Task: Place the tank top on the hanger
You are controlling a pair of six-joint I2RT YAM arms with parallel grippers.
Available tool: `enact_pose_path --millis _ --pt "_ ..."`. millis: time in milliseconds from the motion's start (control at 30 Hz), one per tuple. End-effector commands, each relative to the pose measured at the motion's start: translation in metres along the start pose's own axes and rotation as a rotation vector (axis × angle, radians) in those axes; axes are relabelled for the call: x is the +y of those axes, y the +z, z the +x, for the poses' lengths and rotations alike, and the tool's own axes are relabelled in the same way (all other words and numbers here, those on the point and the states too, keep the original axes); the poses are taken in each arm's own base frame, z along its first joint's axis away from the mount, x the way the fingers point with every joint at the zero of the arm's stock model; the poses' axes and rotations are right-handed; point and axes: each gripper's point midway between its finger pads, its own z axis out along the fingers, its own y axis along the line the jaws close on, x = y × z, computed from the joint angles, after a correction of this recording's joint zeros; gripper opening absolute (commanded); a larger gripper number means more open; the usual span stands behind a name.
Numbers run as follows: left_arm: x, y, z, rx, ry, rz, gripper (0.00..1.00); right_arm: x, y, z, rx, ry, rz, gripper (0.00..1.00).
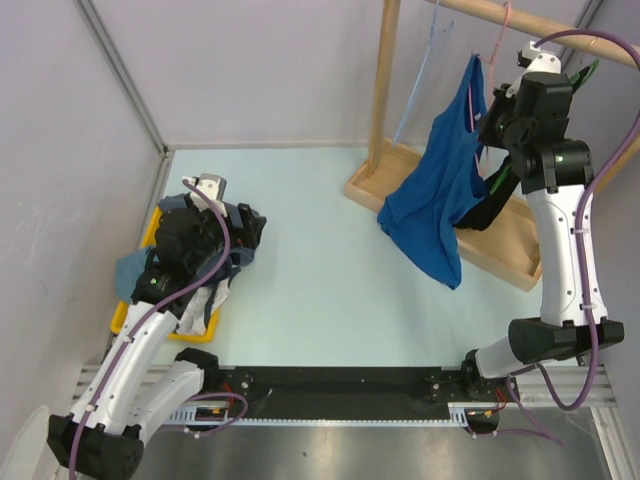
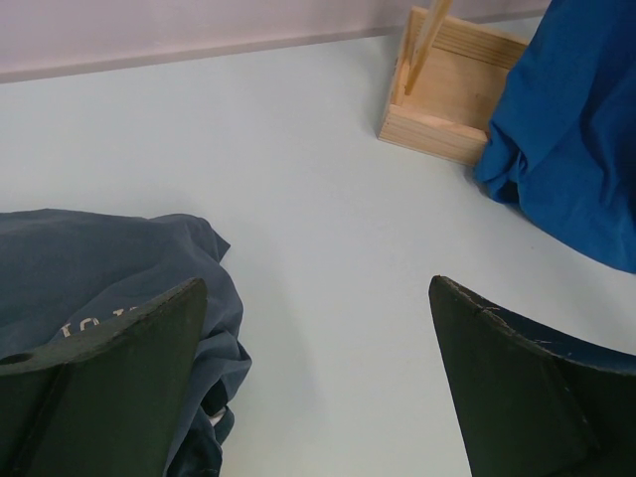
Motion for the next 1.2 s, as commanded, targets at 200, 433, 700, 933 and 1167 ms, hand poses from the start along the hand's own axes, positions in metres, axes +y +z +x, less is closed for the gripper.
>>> enact_pose_path --millis 200,433,700,933,1167 --pt "0.001 0.0 0.0 -0.005 0.002 0.007 0.99 0.007 -0.028 -0.009 -0.074 0.016 -0.063 0.2" --pt "-0.001 0.0 -0.001 -0.008 0.002 0.014 1.0 0.023 -0.054 -0.032 -0.12 -0.007 -0.135 0.96" --pt "0.0 0.0 -0.001 -0.007 0.003 0.009 0.99 0.063 -0.123 -0.046 -0.283 -0.054 -0.205 1.0" --pt "0.002 0.001 0.001 -0.001 0.003 0.001 0.99 0.161 -0.147 0.029 -0.198 -0.273 -0.379 1.0" --pt "0.005 0.001 0.001 -0.005 0.004 -0.014 0.99 0.2 -0.128 0.18 0.098 -0.344 -0.505 1.0"
